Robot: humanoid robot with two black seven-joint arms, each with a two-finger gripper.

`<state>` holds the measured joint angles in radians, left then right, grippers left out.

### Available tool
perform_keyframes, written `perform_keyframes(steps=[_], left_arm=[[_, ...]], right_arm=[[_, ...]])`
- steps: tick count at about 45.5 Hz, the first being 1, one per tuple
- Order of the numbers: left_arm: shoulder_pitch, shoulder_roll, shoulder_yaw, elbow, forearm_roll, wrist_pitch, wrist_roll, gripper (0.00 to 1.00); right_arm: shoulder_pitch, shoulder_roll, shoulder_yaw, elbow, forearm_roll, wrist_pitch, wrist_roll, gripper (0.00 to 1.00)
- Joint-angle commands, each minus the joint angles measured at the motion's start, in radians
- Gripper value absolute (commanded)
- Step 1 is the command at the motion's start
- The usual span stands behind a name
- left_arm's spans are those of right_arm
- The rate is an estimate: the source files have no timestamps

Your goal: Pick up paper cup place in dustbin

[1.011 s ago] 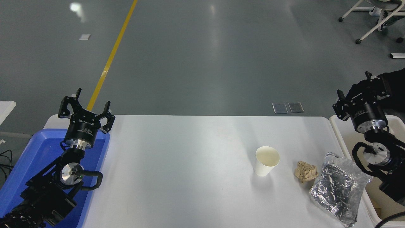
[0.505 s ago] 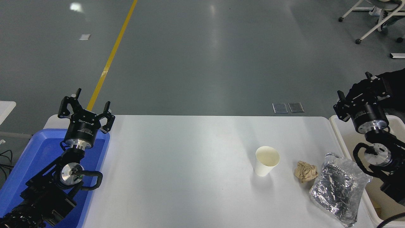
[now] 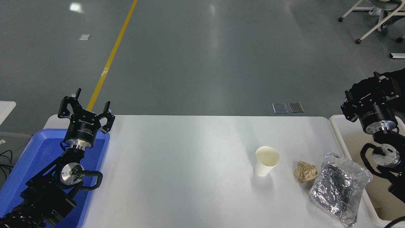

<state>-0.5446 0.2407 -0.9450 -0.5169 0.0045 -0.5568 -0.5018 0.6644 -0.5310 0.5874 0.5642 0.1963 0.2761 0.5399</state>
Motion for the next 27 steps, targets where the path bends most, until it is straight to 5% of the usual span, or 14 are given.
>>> perform_keyframes(steps=[1, 15, 27], left_arm=[[0.0, 0.0, 0.0, 0.0, 0.0, 0.0, 0.0, 0.98], [0.0, -0.001, 0.0, 0.0, 0.0, 0.0, 0.0, 0.98], [0.0, 0.0, 0.0, 0.0, 0.0, 0.0, 0.0, 0.98]], right_arm=[[0.001, -0.004, -0.003, 0.0, 0.0, 0.0, 0.0, 1.0], [0.006, -0.033, -0.037, 0.003, -0.003, 0.003, -0.002, 1.0], [0.202, -0.118, -0.47, -0.01, 0.026, -0.015, -0.02, 1.0]])
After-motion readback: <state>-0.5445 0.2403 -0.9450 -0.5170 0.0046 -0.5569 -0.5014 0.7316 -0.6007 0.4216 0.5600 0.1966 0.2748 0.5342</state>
